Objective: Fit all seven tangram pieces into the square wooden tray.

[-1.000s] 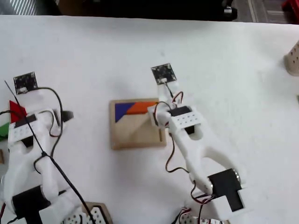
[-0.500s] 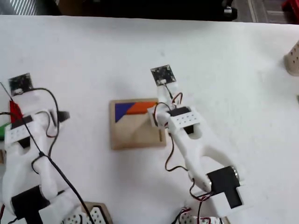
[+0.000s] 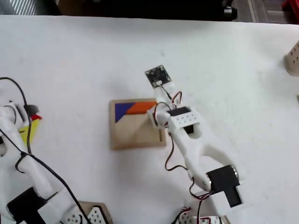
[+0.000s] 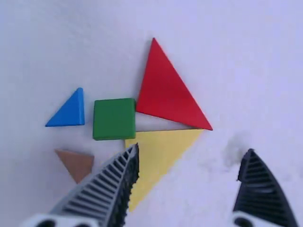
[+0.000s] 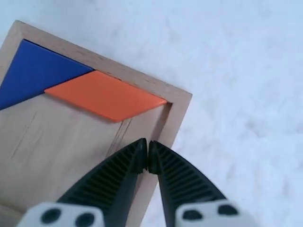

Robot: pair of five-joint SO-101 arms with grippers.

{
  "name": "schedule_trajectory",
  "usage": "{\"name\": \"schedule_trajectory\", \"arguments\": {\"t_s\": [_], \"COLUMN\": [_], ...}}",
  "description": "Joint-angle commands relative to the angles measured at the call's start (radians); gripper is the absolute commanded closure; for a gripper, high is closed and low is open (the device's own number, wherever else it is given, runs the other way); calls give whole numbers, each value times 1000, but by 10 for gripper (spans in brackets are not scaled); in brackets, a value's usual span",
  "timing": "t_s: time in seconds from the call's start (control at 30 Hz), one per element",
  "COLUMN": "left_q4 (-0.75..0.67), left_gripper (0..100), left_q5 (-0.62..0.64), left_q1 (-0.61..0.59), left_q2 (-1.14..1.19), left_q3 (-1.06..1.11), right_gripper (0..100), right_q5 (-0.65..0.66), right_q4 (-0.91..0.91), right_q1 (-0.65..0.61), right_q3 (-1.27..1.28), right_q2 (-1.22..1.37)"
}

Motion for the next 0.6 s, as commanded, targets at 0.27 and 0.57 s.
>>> {"name": "schedule_trajectory", "arguments": {"t_s": [0.27,0.57], "left_q4": [3,-157], "left_gripper": [672,673], "left_q5": [-12,-20], "left_q1": [-268,-384], "left_q2": [-47,15], "left_q3": [-87,-51], "right_gripper": [978,978], "right_q5": [21,21], "right_q4": [-21,-21], "right_q1": [-10,-10], "right_q3": [-11,-11], "right_q2": [-7,-7]}}
